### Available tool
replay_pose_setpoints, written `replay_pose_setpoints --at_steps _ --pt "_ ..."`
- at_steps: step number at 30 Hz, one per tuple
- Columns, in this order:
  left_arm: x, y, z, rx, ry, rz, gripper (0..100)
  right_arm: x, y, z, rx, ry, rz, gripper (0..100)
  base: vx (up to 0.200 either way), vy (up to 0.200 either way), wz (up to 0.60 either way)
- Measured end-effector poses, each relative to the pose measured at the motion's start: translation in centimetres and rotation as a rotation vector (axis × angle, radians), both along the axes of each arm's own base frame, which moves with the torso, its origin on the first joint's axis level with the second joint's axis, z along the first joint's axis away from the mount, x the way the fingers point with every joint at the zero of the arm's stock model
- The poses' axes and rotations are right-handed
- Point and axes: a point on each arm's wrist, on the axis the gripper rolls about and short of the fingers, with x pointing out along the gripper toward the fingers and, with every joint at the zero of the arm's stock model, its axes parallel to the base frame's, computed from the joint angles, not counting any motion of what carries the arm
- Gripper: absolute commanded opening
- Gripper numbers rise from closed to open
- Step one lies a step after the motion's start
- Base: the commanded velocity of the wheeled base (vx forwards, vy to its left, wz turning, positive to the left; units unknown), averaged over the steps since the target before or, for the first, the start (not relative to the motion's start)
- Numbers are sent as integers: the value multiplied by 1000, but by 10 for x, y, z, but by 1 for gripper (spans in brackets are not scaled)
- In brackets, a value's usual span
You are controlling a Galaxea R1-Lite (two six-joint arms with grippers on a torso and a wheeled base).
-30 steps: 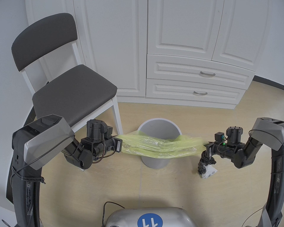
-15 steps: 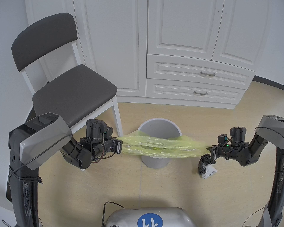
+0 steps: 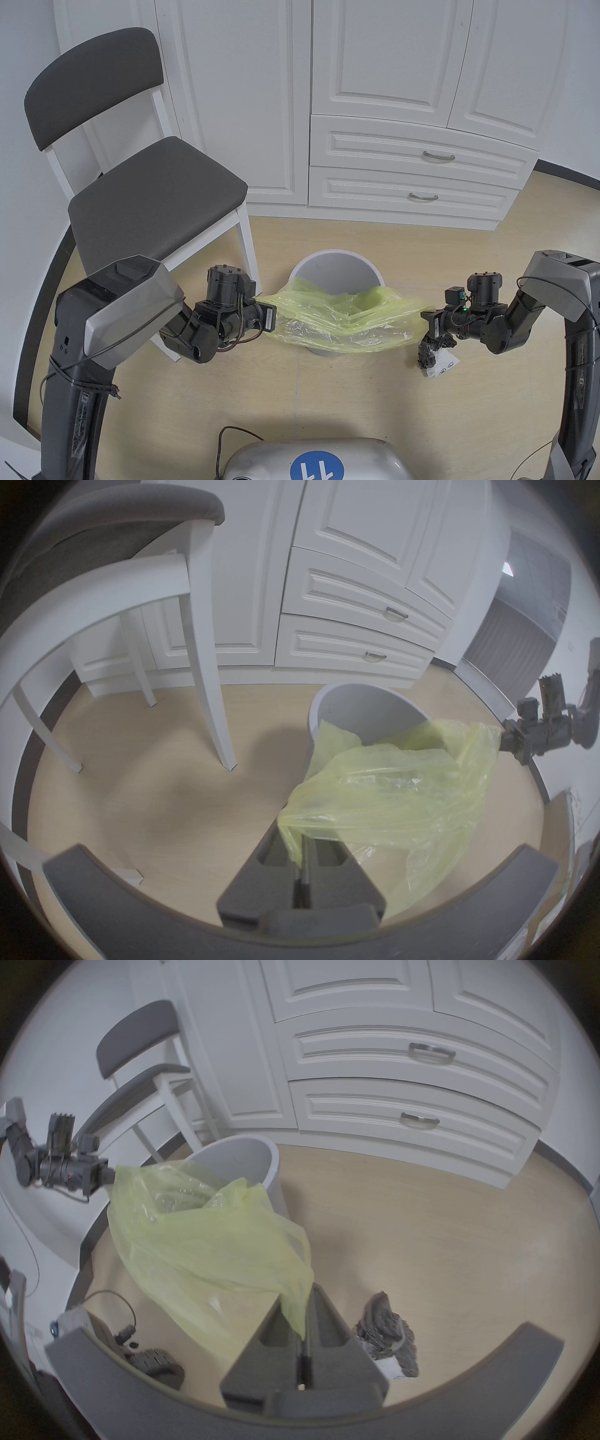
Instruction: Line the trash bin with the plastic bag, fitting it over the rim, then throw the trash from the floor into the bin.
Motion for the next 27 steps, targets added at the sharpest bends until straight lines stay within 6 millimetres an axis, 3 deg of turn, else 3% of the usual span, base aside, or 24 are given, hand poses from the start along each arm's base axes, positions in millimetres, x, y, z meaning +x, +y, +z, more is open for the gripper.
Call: replay_pose_setpoints --at_steps 11,18,27 --pt "24 -16 -1 -101 -70 124 0 26 15 6 231 -124 -107 0 0 0 0" --pt "36 -3 6 -125 -105 165 0 35 18 20 358 -183 -135 0 0 0 0" --pt "43 10 12 -127 -119 191 0 38 16 27 399 -192 -143 0 0 0 0"
